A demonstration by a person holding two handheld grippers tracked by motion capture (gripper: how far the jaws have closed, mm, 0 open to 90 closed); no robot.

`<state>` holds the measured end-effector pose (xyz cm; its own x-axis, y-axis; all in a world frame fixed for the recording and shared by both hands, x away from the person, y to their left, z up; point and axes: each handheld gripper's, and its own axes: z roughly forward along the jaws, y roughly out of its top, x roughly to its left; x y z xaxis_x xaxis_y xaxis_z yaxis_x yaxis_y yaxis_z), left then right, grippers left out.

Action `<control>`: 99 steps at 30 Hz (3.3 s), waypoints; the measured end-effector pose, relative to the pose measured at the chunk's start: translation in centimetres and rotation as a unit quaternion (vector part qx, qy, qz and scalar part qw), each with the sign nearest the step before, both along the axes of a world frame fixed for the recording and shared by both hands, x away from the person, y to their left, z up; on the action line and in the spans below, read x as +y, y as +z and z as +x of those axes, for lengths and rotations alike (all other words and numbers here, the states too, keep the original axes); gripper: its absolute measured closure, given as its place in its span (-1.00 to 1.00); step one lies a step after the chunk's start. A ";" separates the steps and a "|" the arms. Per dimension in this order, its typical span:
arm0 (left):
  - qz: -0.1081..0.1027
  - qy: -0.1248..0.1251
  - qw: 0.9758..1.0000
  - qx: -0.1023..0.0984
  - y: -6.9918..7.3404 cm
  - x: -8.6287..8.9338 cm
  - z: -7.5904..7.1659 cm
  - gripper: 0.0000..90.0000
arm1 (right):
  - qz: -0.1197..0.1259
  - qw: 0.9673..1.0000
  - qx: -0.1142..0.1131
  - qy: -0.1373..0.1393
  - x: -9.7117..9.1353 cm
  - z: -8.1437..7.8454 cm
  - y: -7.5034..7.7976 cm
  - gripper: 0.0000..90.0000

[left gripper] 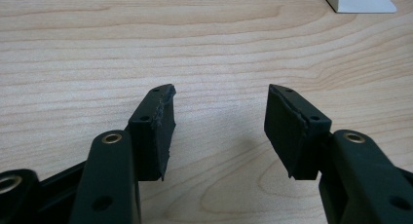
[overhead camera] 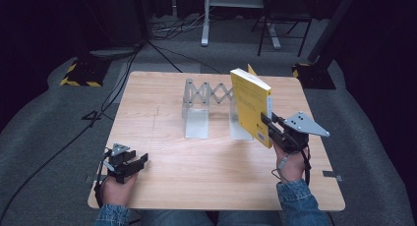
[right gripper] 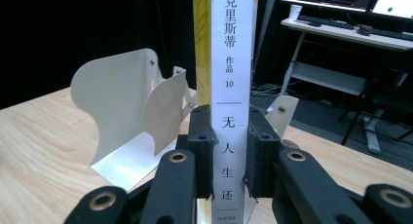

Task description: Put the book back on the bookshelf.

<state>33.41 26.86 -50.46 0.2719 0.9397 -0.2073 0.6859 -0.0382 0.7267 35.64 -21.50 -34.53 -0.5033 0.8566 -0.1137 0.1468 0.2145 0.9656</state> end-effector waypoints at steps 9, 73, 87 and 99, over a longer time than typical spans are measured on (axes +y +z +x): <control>-0.003 -0.002 1.000 0.002 0.0 -0.1 -0.1 -0.01 | -0.012 1.000 0.005 -0.015 0.4 1.6 -0.1 0.71; -0.005 -0.008 1.000 -0.001 0.0 -0.1 0.0 -0.03 | 0.003 0.997 0.003 -0.077 6.5 6.9 -7.2 0.68; -0.006 -0.007 1.000 -0.001 0.0 -0.1 0.0 -0.03 | 0.026 0.998 0.018 -0.058 6.9 6.8 -8.4 0.61; -0.005 -0.009 1.000 -0.001 0.0 -0.1 0.0 -0.03 | 0.027 0.997 0.024 -0.068 6.9 6.3 -10.2 0.60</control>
<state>33.41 26.78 -50.48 0.2889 0.9325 -0.2167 0.6837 -0.0425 0.7285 41.95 -14.58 -44.68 -0.3863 0.9213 -0.0449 0.2171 0.1381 0.9663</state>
